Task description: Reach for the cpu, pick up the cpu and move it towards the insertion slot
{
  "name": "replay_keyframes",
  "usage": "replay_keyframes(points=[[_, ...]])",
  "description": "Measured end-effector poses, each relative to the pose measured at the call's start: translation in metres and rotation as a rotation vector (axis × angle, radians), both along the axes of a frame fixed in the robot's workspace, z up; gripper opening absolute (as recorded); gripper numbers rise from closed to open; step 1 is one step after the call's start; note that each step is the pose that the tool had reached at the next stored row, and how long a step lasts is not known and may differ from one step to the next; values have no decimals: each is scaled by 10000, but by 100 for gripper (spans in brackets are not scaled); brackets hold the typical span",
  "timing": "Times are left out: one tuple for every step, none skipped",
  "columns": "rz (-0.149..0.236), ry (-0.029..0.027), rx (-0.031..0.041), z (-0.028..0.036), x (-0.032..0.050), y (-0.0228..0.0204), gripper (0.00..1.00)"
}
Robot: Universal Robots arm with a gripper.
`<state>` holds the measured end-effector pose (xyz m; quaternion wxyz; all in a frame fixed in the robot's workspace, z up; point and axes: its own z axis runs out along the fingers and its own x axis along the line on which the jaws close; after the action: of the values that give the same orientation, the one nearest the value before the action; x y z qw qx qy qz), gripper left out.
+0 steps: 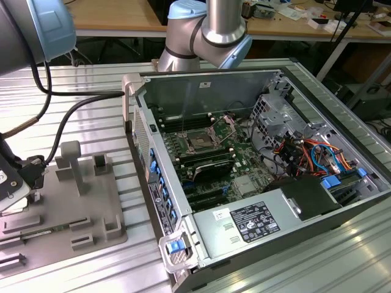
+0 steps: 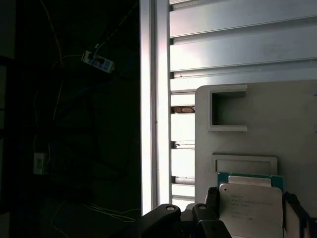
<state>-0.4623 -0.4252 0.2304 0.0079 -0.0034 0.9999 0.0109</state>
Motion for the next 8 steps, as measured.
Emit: replay_keyframes(points=[[0,0,0,0,0,0,55],[0,0,0,0,0,0,55],[0,0,0,0,0,0,55],[0,-1,1,2,0,0,55],[-1,1,-1,23,0,0,55],[-1,0,0,44,1,0,55],[-1,0,0,52,1,0,55],[-1,-1,0,59,1,0,55]])
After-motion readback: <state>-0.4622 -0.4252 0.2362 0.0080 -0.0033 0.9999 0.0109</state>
